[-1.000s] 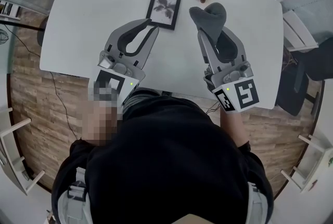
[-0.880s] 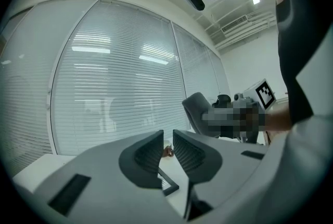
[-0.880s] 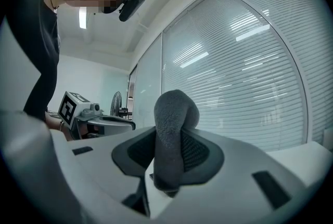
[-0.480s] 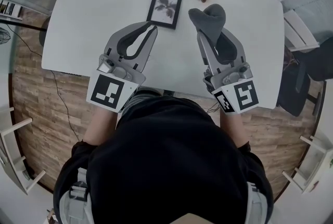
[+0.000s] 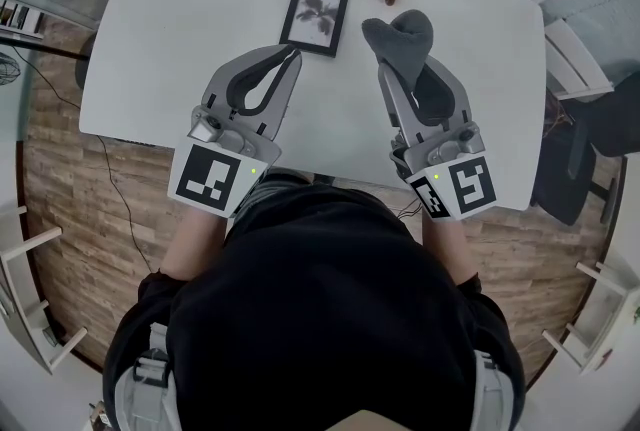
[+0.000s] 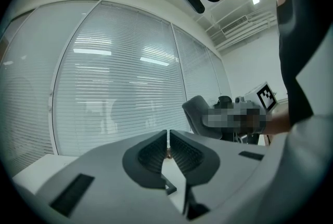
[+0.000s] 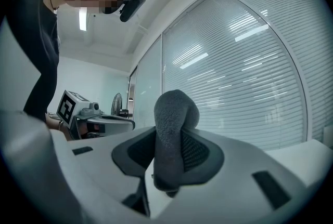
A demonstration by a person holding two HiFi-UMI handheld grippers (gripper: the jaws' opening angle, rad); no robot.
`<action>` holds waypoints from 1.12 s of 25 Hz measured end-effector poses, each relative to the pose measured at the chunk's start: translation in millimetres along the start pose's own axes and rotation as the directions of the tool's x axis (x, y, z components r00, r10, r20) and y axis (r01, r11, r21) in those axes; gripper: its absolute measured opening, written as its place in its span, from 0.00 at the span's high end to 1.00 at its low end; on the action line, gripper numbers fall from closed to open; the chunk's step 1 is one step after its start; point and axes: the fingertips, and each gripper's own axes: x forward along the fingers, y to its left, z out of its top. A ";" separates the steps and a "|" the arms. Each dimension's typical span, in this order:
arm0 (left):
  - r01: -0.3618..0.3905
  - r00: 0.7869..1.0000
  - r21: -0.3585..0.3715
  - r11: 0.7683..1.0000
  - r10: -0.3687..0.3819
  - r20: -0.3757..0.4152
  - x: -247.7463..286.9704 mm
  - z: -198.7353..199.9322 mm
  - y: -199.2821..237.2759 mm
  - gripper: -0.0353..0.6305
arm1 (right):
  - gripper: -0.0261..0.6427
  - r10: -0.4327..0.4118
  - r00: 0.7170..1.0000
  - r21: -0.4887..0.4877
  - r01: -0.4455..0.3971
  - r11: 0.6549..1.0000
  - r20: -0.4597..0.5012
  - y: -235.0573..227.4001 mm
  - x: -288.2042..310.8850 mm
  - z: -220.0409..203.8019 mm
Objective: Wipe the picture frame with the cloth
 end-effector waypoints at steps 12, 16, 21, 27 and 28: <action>-0.012 1.000 0.001 1.000 0.012 0.003 0.4 1.9 1.8 0.93 | 0.78 0.004 1.000 0.001 -0.004 1.000 0.008 0.5 -0.1 1.8; -0.013 1.000 0.002 1.000 0.013 0.005 0.1 2.5 1.7 0.93 | 0.78 0.006 1.000 0.027 -0.006 1.000 0.016 -1.0 -0.8 2.8; -0.016 1.000 0.002 1.000 0.016 0.000 2.7 1.0 0.4 0.93 | 0.78 0.014 1.000 -0.009 -0.014 1.000 0.002 -0.6 -1.7 1.3; -0.016 1.000 0.000 1.000 0.016 0.006 -0.9 1.4 -0.5 0.93 | 0.79 0.019 1.000 -0.069 -0.019 0.997 -0.003 6.0 -2.3 1.9; -0.015 1.000 -0.001 1.000 0.015 0.006 -0.4 0.8 -1.3 0.93 | 0.79 0.020 1.000 -0.071 -0.020 0.997 -0.005 5.7 -2.8 1.1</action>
